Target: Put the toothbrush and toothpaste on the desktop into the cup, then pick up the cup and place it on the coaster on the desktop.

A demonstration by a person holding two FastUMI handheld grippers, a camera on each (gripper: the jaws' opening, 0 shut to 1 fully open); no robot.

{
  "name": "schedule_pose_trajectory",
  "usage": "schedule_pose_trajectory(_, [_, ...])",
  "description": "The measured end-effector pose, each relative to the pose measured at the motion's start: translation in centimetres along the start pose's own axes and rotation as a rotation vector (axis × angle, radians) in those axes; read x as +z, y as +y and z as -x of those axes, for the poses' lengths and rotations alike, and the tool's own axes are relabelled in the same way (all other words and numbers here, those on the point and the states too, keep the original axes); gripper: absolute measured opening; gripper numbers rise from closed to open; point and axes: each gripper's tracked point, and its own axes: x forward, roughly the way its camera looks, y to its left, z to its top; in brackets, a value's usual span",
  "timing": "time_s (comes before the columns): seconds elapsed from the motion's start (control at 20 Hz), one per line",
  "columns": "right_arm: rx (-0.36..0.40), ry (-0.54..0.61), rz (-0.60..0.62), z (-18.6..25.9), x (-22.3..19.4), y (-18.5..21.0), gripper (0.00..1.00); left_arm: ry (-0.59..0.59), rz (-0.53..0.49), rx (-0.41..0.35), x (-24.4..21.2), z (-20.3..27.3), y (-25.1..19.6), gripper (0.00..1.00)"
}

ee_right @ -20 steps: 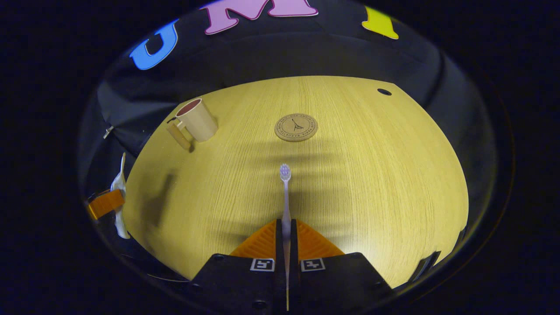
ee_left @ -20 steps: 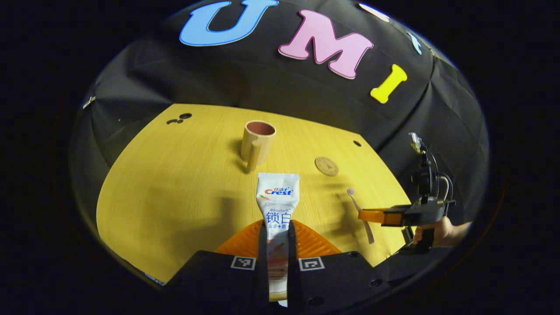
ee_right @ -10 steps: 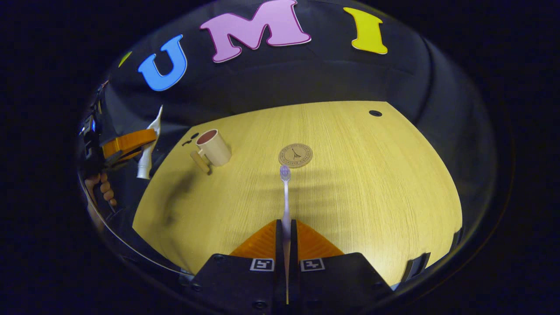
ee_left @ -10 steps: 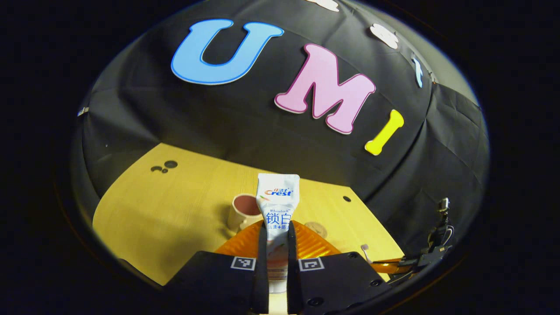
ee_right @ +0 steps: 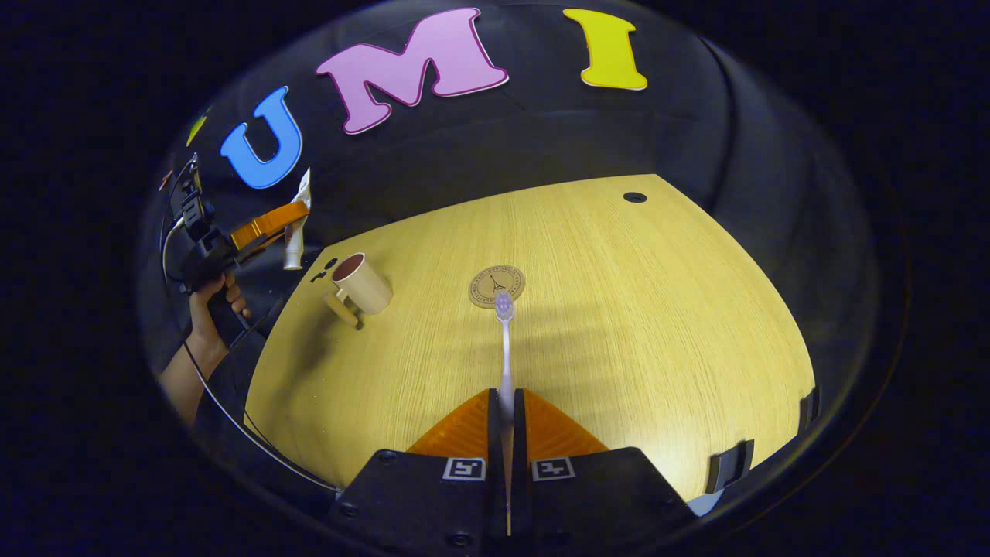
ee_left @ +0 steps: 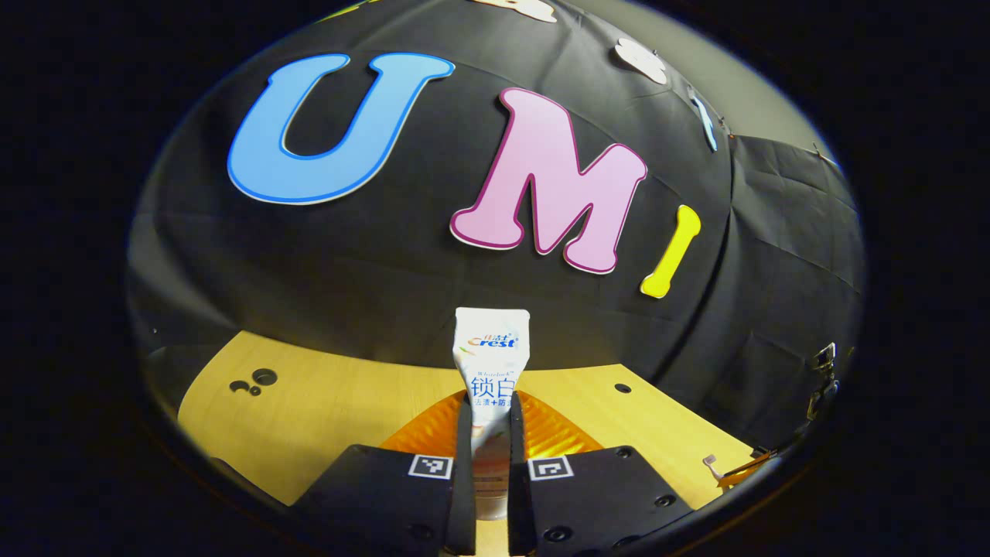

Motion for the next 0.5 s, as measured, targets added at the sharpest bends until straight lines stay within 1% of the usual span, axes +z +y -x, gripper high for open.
schedule_pose_trajectory(0.15, [-0.022,0.021,-0.009,0.1,-0.5,-0.7,0.07,-0.019,-0.017,-0.015,-0.5,-2.9,0.9,0.21])
schedule_pose_trajectory(0.3, [-0.029,0.05,-0.034,-0.2,-1.3,-0.8,0.07,-0.028,-0.002,0.021,-1.5,-5.6,2.2,0.22])
schedule_pose_trajectory(0.4, [-0.034,0.058,-0.037,-0.5,-1.4,-0.9,0.07,-0.03,0.023,0.048,-2.4,-6.4,3.0,0.21])
schedule_pose_trajectory(0.5, [-0.034,0.068,-0.029,-0.7,-1.6,-0.9,0.07,-0.024,0.036,0.059,-3.1,-7.1,3.5,0.21])
